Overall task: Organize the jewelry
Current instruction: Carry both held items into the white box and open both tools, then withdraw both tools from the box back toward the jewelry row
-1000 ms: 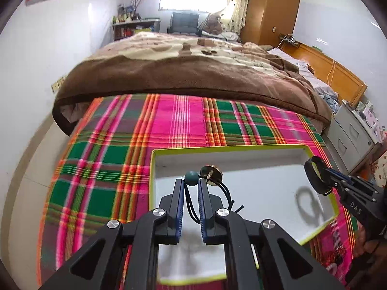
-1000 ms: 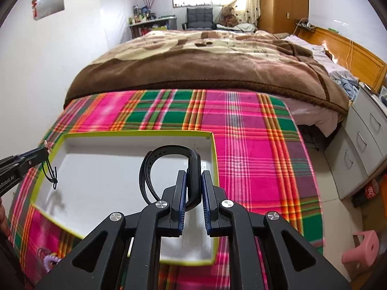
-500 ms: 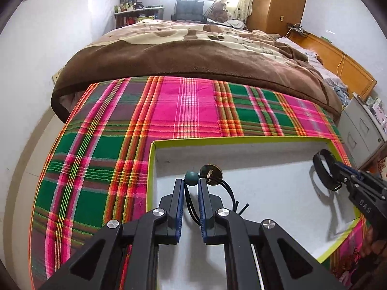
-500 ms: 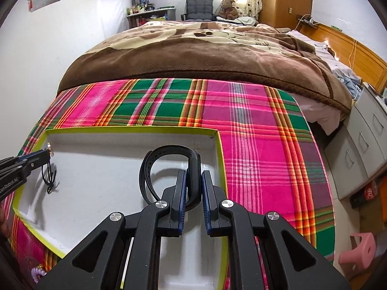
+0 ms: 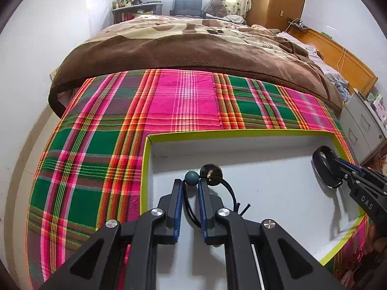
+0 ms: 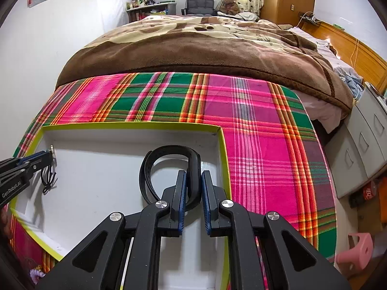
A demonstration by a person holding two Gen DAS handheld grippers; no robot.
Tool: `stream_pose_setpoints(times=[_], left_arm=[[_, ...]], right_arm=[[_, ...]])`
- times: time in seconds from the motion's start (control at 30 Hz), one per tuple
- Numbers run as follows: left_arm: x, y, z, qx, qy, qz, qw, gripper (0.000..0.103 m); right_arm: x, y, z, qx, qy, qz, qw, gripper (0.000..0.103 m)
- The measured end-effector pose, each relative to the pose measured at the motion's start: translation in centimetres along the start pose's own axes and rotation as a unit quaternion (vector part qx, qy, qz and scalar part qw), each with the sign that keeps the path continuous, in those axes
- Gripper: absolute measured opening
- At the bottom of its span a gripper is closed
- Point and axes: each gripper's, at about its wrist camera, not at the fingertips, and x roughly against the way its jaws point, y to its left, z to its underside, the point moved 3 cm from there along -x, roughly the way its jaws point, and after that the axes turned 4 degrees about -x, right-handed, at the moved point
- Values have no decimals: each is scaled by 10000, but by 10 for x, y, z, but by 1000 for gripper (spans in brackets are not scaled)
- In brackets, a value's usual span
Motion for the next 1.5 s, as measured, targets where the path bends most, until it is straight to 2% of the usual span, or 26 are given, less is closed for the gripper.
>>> stream_pose_setpoints(times=[0.5,0.63,0.83,0.87,0.9,0.97,1.1,1.2,1.33,1.5], left_arm=[[4,4,1,132,24,126,9998,16],[13,4,2,106,-65,164,9998,32],[35,0,6,121,-203,283,9993,33],[39,-1,8,107,-215,314,9992,33],[44,-2,11,66,-231,336,9991,33],[54,-4,15,5,-274,338,9991,33],[79,-5,27,62,-455,525,9976,33],[95,-6,38,57,-557,480,9973,37],[114,-10,55,26,-624,752,9952,37],[135,-11,77,30,-739,681,9949,37]], right_arm=[[0,0,-1,15,-29,-3,10000,16],[7,0,0,7,-79,-66,9999,16],[25,-1,1,-34,-231,-179,9996,18],[29,-1,2,-34,-267,-220,9994,22],[32,-1,2,-31,-285,-243,9993,33],[42,1,5,-34,-368,-310,9988,39],[61,2,15,-37,-507,-390,9979,39],[73,2,25,-58,-557,-424,9975,39],[92,0,40,-139,-678,-534,9962,39],[113,-4,61,-161,-793,-561,9951,39]])
